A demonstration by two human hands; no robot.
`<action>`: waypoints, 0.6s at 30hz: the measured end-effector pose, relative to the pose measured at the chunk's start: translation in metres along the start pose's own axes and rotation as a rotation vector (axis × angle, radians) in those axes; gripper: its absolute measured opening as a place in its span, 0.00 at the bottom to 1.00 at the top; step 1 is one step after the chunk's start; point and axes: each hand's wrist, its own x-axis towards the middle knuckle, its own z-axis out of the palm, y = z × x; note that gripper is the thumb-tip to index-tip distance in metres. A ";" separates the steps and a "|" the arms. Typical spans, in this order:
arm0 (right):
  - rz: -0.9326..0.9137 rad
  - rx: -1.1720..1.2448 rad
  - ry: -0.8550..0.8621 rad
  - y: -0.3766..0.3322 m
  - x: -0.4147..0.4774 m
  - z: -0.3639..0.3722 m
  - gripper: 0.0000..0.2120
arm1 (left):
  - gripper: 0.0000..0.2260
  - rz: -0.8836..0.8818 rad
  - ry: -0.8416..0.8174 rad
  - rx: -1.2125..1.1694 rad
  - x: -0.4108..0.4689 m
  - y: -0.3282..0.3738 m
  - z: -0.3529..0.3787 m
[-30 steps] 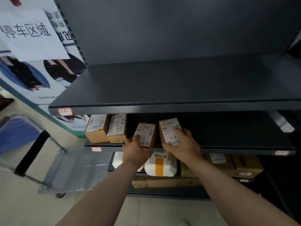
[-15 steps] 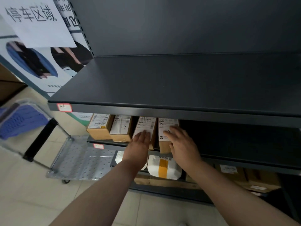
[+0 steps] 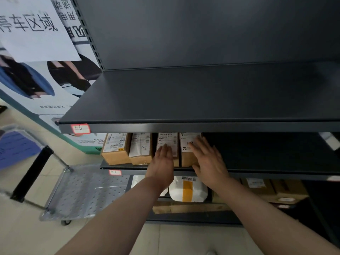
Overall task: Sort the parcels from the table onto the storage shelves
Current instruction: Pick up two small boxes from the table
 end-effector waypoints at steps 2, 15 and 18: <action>0.051 -0.002 0.018 -0.003 -0.012 0.001 0.38 | 0.32 0.046 0.044 -0.017 -0.004 -0.004 -0.004; 0.455 0.011 -0.076 -0.035 -0.114 0.000 0.29 | 0.14 0.440 -0.158 0.053 -0.031 -0.005 -0.011; 0.552 0.003 -0.070 -0.045 -0.151 -0.003 0.28 | 0.16 0.578 -0.220 0.098 -0.041 0.012 -0.008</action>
